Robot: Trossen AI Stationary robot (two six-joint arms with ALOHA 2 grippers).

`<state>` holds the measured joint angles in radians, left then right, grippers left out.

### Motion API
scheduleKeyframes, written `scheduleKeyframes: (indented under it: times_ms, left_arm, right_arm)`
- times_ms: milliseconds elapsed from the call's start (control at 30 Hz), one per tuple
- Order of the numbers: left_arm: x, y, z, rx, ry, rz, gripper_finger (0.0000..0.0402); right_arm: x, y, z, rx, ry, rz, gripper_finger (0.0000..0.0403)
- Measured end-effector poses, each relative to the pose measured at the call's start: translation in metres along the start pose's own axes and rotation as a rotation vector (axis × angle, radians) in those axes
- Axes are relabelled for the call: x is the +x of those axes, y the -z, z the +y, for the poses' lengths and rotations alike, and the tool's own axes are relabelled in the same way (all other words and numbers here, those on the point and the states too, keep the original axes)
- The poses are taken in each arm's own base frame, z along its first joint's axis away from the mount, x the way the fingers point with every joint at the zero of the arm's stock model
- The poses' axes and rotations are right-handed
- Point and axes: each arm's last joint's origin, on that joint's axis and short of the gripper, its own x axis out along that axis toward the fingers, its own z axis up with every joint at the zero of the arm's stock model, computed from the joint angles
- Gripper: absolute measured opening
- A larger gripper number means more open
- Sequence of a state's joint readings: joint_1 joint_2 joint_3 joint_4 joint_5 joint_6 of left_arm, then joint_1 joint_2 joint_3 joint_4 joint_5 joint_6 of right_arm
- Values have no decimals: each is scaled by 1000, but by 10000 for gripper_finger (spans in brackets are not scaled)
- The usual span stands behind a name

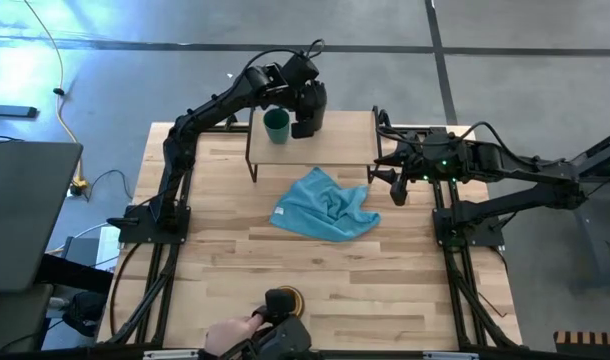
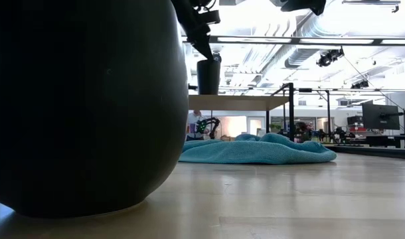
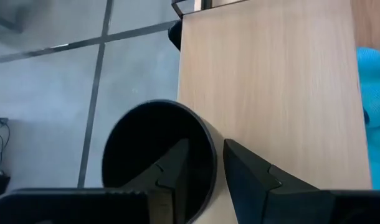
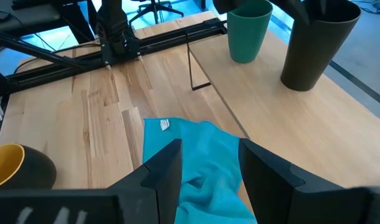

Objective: Stack small to large cups/mugs on shelf
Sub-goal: Put the black cup on the shelf

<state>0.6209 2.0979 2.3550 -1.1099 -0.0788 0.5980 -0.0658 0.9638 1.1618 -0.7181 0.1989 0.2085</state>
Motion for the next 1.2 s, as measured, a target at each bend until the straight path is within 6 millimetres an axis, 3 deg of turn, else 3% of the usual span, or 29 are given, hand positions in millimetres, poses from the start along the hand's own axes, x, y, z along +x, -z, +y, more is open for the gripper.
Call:
scheduleKeyframes:
  times_ms: [500,933,1200]
  left_arm:
    - [6,7,-6,-5,87,64,86]
    - [6,2,-15,-8,108,60,8]
    - [5,3,-21,-4,140,94,5]
  right_arm:
    - [0,0,0,-8,14,1,149]
    - [0,0,0,-5,15,0,149]
    - [0,0,-1,-7,15,0,149]
